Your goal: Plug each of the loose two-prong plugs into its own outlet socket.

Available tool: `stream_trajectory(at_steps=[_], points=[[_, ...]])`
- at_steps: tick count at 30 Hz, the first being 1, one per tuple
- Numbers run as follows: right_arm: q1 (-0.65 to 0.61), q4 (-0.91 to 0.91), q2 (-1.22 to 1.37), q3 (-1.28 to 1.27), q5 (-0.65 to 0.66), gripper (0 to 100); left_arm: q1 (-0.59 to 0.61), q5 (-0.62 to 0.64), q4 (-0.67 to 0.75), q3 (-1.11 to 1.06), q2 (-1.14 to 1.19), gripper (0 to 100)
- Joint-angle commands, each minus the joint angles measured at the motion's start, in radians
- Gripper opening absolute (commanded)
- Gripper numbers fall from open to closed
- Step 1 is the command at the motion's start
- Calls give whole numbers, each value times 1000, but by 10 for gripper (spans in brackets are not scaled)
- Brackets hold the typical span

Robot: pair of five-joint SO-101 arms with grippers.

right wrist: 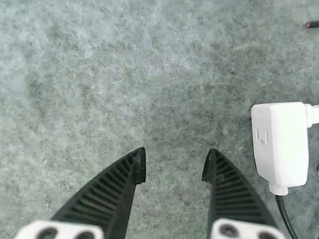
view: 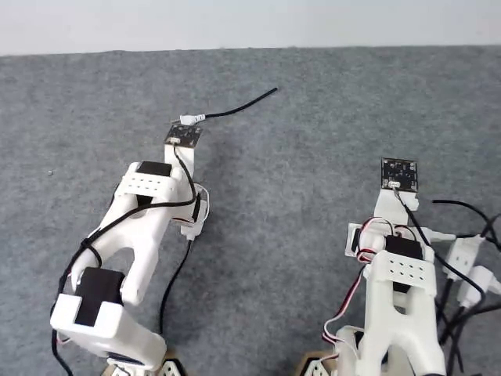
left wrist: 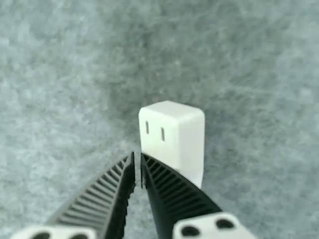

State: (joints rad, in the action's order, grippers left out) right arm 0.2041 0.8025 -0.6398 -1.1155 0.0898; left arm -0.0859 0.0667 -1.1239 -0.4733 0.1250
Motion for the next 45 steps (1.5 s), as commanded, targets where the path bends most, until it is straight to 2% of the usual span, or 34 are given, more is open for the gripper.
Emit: stream_trajectory(at_steps=[1, 7, 13, 18, 22, 28, 30, 35, 38, 45], points=[[-12, 10, -36, 5, 12, 183, -34, 15, 11, 47, -5, 12], [-12, 10, -36, 5, 12, 183, -89, 15, 6, 38, -3, 12], [-12, 10, -36, 5, 12, 183, -81, 15, -5, 54, -9, 12], [-19, 10, -36, 5, 11, 183, 40, 9, -28, 76, -127, 14], [-91, 12, -36, 3, 11, 183, 153, 9, -17, 48, -242, 16], [-114, 12, -27, 2, 11, 183, 252, 8, 152, 12, -218, 16], [-113, 7, -31, -11, 11, 183, 272, 0, 201, 59, -173, 26], [-108, 7, -36, -15, 11, 183, 261, -25, 279, 242, 12, 144], [-108, 8, -36, -15, 12, 183, 230, -37, 259, 383, 132, 182], [-108, 10, -36, -15, 14, 183, 157, -169, 227, 697, 367, 287]])
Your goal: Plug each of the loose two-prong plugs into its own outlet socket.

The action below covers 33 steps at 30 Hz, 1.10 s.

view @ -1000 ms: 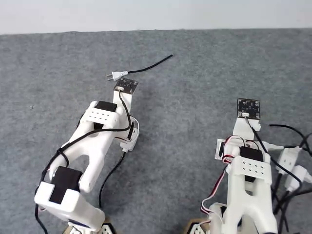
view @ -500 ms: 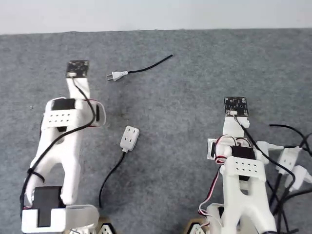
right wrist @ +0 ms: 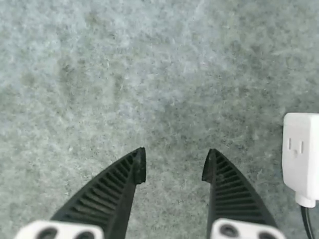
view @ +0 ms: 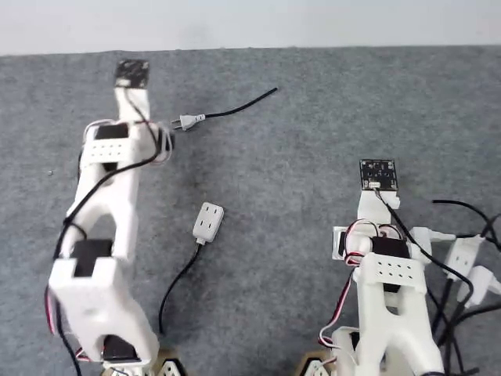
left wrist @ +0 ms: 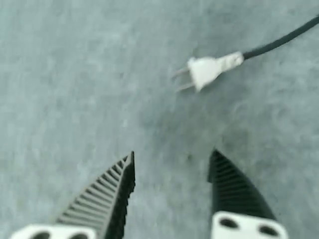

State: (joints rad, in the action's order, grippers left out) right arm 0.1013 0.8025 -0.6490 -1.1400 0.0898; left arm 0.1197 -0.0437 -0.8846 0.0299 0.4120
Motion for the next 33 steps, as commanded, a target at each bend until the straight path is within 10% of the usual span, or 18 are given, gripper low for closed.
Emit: stream_trajectory(at_steps=[1, 14, 26, 33], points=[[-5, 10, -27, 9, 17, 183, -57, -68, -9, 237, 110, 299], [-7, 38, -27, 6, 87, 183, -58, -370, -110, 918, 603, 333], [-13, 28, -18, -6, 80, 183, -60, -373, 46, 1461, 1137, 326], [-13, 18, -18, -8, 80, 183, -57, -373, 41, 1475, 1181, 147]])
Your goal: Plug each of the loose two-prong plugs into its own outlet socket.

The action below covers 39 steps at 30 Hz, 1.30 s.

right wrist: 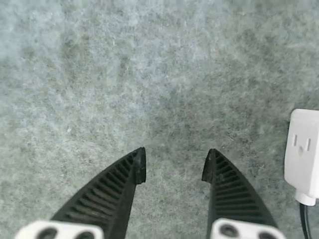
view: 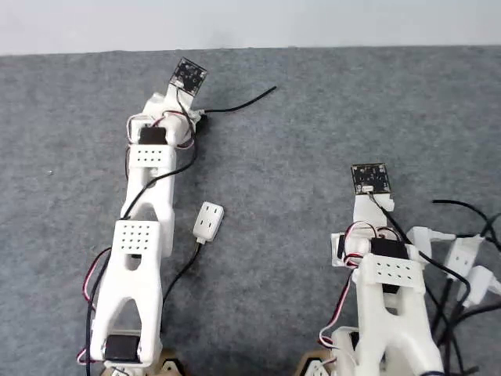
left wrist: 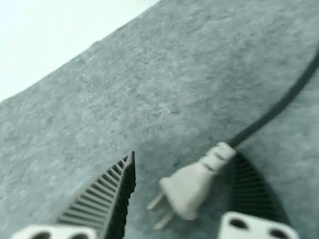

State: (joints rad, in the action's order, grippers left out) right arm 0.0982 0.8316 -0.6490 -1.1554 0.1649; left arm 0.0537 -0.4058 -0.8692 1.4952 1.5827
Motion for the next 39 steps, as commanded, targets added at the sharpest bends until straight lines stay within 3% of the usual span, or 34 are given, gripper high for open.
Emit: stream_trajectory(at_steps=[1, 3, 8, 12, 21, 27, 35, 39], points=[[-10, -16, -18, 8, 5, 183, 8, -11, 26, 10, 11, 101], [-10, -18, -18, 6, 5, 183, 5, -11, 25, 12, 11, 10], [-10, -18, -18, 6, 5, 183, 14, -11, -78, 56, -6, 12], [-10, -18, -24, 6, 5, 183, 6, -11, -347, 197, -26, 12], [-10, -13, -27, 6, 5, 183, -46, 44, -872, 186, -325, 12], [-8, -12, -28, 8, 5, 183, -2, 410, -888, 183, -451, 12], [-4, -12, -28, 9, 8, 183, -3, 609, -891, 150, -523, 11], [-2, -12, -28, 9, 9, 183, -43, 660, -898, 19, -631, 11]])
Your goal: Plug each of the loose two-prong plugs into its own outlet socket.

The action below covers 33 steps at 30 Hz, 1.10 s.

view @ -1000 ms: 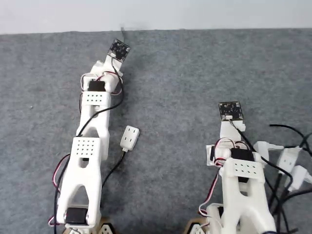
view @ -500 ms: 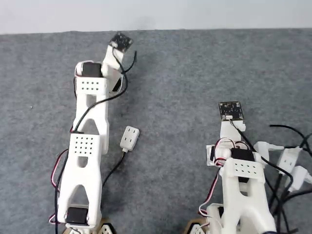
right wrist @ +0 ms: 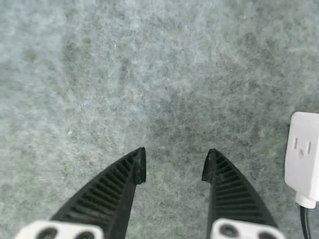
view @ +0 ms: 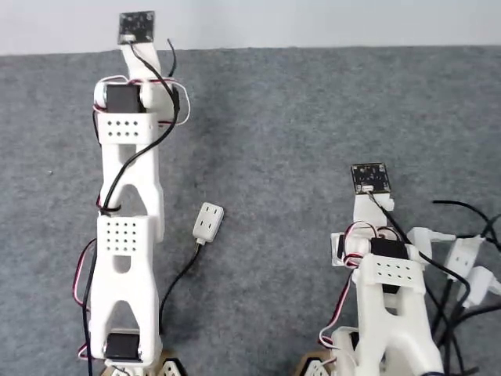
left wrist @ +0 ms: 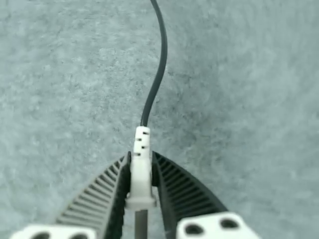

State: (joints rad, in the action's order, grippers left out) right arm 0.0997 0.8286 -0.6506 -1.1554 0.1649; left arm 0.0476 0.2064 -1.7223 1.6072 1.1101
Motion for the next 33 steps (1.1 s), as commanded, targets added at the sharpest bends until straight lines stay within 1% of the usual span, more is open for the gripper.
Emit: stream_trajectory(at_steps=[1, 6, 9, 11, 14, 19, 21, 25, 27, 29, 33], points=[[-4, -8, -27, 11, 11, 183, -48, 49, -44, -165, -201, 11], [-4, -8, -27, 11, 12, 183, -114, 74, -34, -674, -477, 11], [-4, -8, -27, 11, 12, 183, -153, 190, -5, -947, -617, 11], [-4, -8, -27, 11, 12, 183, -176, 244, 46, -1104, -694, 11], [-4, -8, -27, 11, 12, 183, -230, 273, 187, -1326, -784, 12], [-2, 10, -28, 14, 12, 183, -356, 273, 473, -1670, -890, 12], [-4, 73, -28, 44, 11, 178, -402, 273, 569, -1790, -934, 12], [-35, 150, -59, 75, 14, 76, -454, 269, 766, -2000, -1022, 12], [-56, 170, -127, 57, 14, 76, -476, 269, 841, -2072, -1043, 12], [-77, 185, -228, 20, 14, 83, -493, 267, 875, -2101, -1043, 13], [-88, 186, -479, -91, 14, 84, -528, 267, 868, -2106, -1010, 27]])
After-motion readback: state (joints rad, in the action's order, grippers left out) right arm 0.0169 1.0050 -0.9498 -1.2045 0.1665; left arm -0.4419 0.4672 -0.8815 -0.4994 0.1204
